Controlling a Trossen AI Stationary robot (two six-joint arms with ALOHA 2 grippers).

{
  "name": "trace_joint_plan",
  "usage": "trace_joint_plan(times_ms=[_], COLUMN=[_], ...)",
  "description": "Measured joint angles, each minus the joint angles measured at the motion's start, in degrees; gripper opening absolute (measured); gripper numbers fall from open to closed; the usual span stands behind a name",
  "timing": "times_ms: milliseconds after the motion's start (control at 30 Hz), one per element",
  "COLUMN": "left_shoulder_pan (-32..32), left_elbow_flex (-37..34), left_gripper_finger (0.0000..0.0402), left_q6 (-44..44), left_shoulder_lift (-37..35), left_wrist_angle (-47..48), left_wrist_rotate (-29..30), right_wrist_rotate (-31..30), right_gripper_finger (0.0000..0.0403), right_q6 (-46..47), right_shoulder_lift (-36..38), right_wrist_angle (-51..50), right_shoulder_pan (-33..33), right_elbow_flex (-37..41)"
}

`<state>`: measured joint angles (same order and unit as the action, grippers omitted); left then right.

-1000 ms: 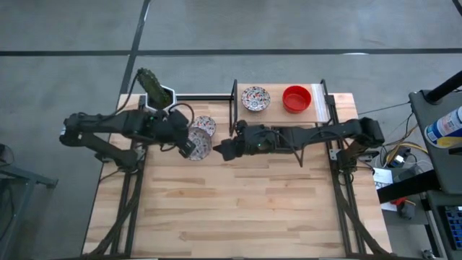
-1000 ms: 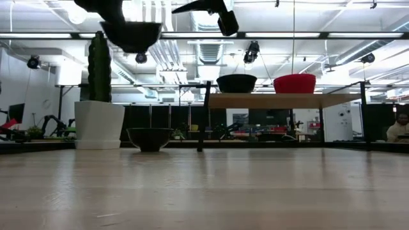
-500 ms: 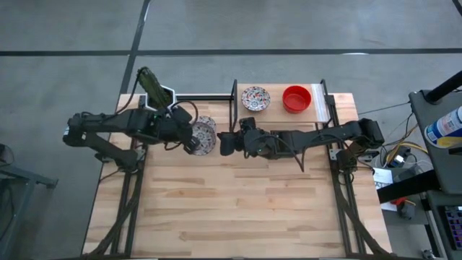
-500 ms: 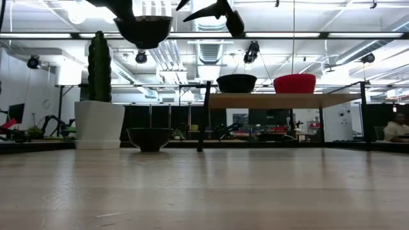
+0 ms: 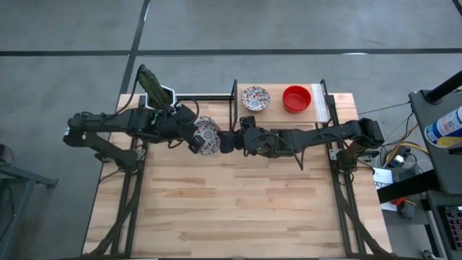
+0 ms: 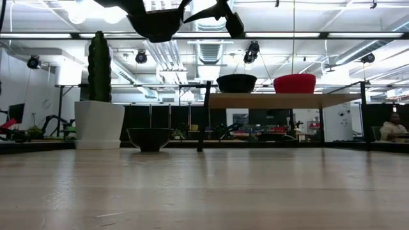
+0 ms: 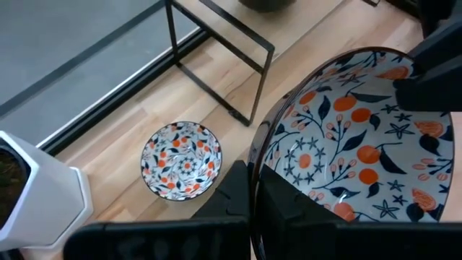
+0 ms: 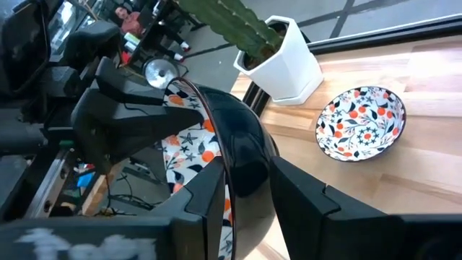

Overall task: Pick & Place Mini bowls
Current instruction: Stack the white patterned bowl on top of the other white patterned bowl on the shelf

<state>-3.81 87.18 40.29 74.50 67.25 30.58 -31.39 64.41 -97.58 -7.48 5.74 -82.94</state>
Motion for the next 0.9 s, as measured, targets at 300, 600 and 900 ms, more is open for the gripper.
trace_joint_plan(times_ms=[300, 600, 900], left_shoulder_pan=[0.0, 0.0, -0.1], left_elbow_flex=[-0.1, 1.9, 5.1], left_gripper_finger=[0.0005, 0.0038, 0.0065], left_q6=[-0.1, -0.2, -5.9], left_shoulder_lift=[0.0, -0.2, -0.4], left_wrist_angle=[-0.7, -4.7, -8.2], left_wrist_rotate=[-0.5, -0.1, 0.8], right_wrist_rotate=[2.7, 3.4, 6.0], right_gripper_finger=[0.0055, 0.0012, 0.0008], right_q6=[1.4, 1.7, 1.1], right_shoulder_lift=[0.0, -0.1, 0.0], right_wrist_angle=[-1.4, -3.2, -2.2], right_shoulder_pan=[-0.4, -0.9, -2.2], right_elbow_flex=[0.0, 0.1, 0.0])
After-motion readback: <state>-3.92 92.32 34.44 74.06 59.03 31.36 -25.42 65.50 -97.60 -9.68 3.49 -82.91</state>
